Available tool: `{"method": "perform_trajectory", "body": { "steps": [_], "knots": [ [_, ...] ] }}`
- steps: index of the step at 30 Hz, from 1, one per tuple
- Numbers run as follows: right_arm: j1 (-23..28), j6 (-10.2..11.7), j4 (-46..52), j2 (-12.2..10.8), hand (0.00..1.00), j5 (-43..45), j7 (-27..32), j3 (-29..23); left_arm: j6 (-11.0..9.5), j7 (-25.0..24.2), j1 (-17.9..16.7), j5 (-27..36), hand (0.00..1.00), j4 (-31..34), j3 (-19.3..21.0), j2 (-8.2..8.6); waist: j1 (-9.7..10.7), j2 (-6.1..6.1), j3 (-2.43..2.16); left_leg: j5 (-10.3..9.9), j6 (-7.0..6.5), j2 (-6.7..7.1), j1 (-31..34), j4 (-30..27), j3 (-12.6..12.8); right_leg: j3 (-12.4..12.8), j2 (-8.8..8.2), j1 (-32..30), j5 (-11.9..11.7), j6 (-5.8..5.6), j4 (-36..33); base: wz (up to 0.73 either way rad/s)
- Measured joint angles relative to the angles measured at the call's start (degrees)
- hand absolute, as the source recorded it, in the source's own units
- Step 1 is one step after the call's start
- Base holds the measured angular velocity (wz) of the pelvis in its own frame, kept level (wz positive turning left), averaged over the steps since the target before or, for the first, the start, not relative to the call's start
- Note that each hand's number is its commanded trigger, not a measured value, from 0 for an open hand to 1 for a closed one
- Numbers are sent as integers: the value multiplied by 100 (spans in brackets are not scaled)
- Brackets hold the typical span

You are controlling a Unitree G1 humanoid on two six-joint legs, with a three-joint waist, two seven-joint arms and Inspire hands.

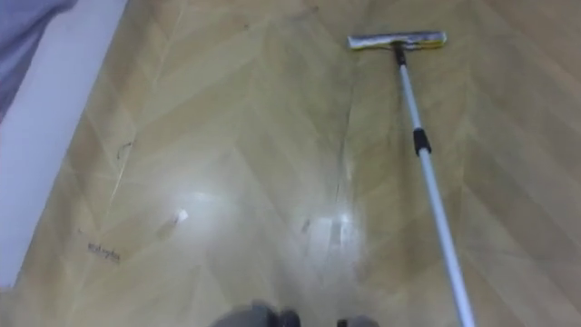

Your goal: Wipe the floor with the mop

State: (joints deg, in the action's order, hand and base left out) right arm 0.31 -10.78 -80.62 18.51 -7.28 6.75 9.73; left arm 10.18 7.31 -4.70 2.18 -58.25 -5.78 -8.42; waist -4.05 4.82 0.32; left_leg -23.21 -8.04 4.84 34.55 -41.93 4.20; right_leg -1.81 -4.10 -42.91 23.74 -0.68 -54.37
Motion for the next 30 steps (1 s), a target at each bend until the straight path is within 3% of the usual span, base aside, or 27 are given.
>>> {"method": "perform_trajectory", "body": {
  "steps": [1, 2, 3, 4, 5, 6, 9, 11, 13, 14, 16, 17, 18, 19, 20, 22, 23, 24, 25, 26, 28, 30],
  "knots": [
    [171, 0, 0, -111, 100, -8, 7, -44, 8, 0, -74, 24, 0, 2, 8, -15, 73, 6, -2, -46, 59, 1, -128, 38, -53, -11, 8, -149, -161, 88, 683, 11],
    [334, 0, 8, -222, 100, -10, -7, -102, 50, -1, -166, 59, 0, 19, 26, -32, 156, 39, -19, -220, 136, -15, -246, 39, -154, -47, 15, -307, -552, 114, 1040, 20],
    [417, -1, 15, -284, 100, -9, -18, -104, 81, 0, -208, 59, 0, 42, 48, -37, 213, 0, -6, -297, 183, -19, -307, 20, -189, -70, 10, -305, -700, 138, 1068, 10],
    [553, -10, 86, -357, 100, 2, -69, -106, 123, -1, -305, 59, 0, 53, 55, -35, 203, -8, -65, -394, 292, -67, -407, -36, -186, -102, 69, -190, -815, 253, 1043, -11],
    [520, -19, 85, -378, 100, 2, -124, -100, 168, -8, -351, 103, 0, 60, 53, -20, 209, 48, -52, -421, 347, -144, -465, -143, -196, -177, 135, -64, -803, 358, 1026, -18],
    [502, -25, 83, -375, 100, -1, -149, -97, 195, -8, -342, 170, 0, 65, 54, -13, 220, 61, -29, -427, 357, -186, -506, -198, -206, -228, 149, -7, -747, 388, 999, -6],
    [195, -117, 37, -332, 100, -17, -165, -128, 194, -6, -271, 433, 0, 62, 58, -21, 221, 58, -10, -451, 473, -292, -476, -727, -171, -346, 165, 137, -350, 506, 719, 18],
    [-453, -233, -82, -164, 100, 32, -161, -204, 201, 8, -247, 517, 0, 41, 48, -27, 131, -21, 76, -232, 793, -423, -265, -1491, -117, -305, 235, 231, -96, 591, 498, -11],
    [-1109, -308, -75, 23, 100, 90, -144, -209, 203, 80, -242, 517, 0, 44, 23, -46, 52, -69, 114, 41, 867, -403, -46, -1956, -99, -190, 275, 211, 45, 636, 349, -19],
    [-1328, -304, -69, 83, 100, 77, -135, -184, 198, 122, -241, 516, 0, 49, 1, -61, 29, -87, 124, 59, 891, -411, 49, -2083, -101, -151, 281, 198, 83, 639, 309, 0],
    [-2040, -276, 47, 197, 100, -142, -72, -35, 186, 227, -241, 502, 0, 152, -16, -201, -95, -262, 192, -2, 810, -410, 629, -1832, -96, -67, 287, 191, 191, 649, 235, -4],
    [-2313, -225, 61, 188, 100, -289, -64, 26, 190, 268, -255, 490, 0, 191, -13, -258, -246, -372, 207, 10, 825, -403, 941, -1418, -114, -16, 310, 261, 219, 651, 292, -14],
    [-2433, -212, 67, 188, 100, -346, -73, 24, 200, 275, -276, 496, 0, 193, -7, -259, -284, -380, 209, 40, 841, -388, 1077, -1164, -143, -22, 325, 338, 233, 645, 354, -6],
    [-2517, -146, 97, 188, 100, -379, -114, 10, 212, 260, -291, 491, 0, 207, -3, -250, -317, -389, 198, 188, 883, -333, 1200, -569, -178, -29, 337, 544, 282, 598, 494, 7],
    [-2481, -106, 104, 176, 100, -398, -147, 4, 213, 225, -351, 476, 0, 220, -4, -249, -326, -396, 190, 588, 745, -248, 1205, -79, -182, -22, 316, 829, 375, 537, 622, 8],
    [-2228, -80, 122, 175, 100, -496, -236, 11, 223, 196, -376, 446, 0, 217, 10, -256, -314, -464, 124, 916, 553, -137, 990, 93, -152, 20, 211, 1145, 558, 433, 678, 3],
    [-1971, -44, 127, 232, 100, -573, -294, 25, 213, 169, -312, 444, 0, 216, 7, -242, -289, -484, 121, 894, 387, -124, 935, -31, -91, 26, 176, 1209, 624, 353, 518, 11],
    [-1814, -41, 127, 261, 100, -593, -317, 23, 200, 146, -225, 447, 0, 219, 7, -235, -283, -488, 124, 840, 318, -113, 929, -138, -63, 14, 139, 1174, 608, 323, 330, 21],
    [-1477, -37, 107, 300, 100, -589, -324, 24, 178, 91, -96, 448, 0, 263, -4, -208, -269, -477, 117, 631, 238, -78, 882, -326, -33, 29, 90, 1019, 477, 143, -159, 11],
    [-1195, -39, 5, 303, 100, -562, -318, 24, 107, 87, -44, 454, 0, 301, -6, -152, -254, -430, 86, 463, 178, -28, 779, -413, -46, 85, 78, 851, 202, 32, -653, 7],
    [-766, -40, -46, 282, 100, -548, -243, 26, 2, 95, 77, 456, 0, 329, -18, -51, -193, -292, 49, 317, 116, -7, 623, -373, -63, 195, 110, 500, 109, -35, -941, -6],
    [-417, -40, -64, 163, 100, -538, -139, 33, -57, 96, 125, 487, 0, 326, -12, -2, -76, -149, 37, 278, 92, 7, 395, -179, -62, 229, 115, 73, 102, -32, -723, -7]
  ]
}}
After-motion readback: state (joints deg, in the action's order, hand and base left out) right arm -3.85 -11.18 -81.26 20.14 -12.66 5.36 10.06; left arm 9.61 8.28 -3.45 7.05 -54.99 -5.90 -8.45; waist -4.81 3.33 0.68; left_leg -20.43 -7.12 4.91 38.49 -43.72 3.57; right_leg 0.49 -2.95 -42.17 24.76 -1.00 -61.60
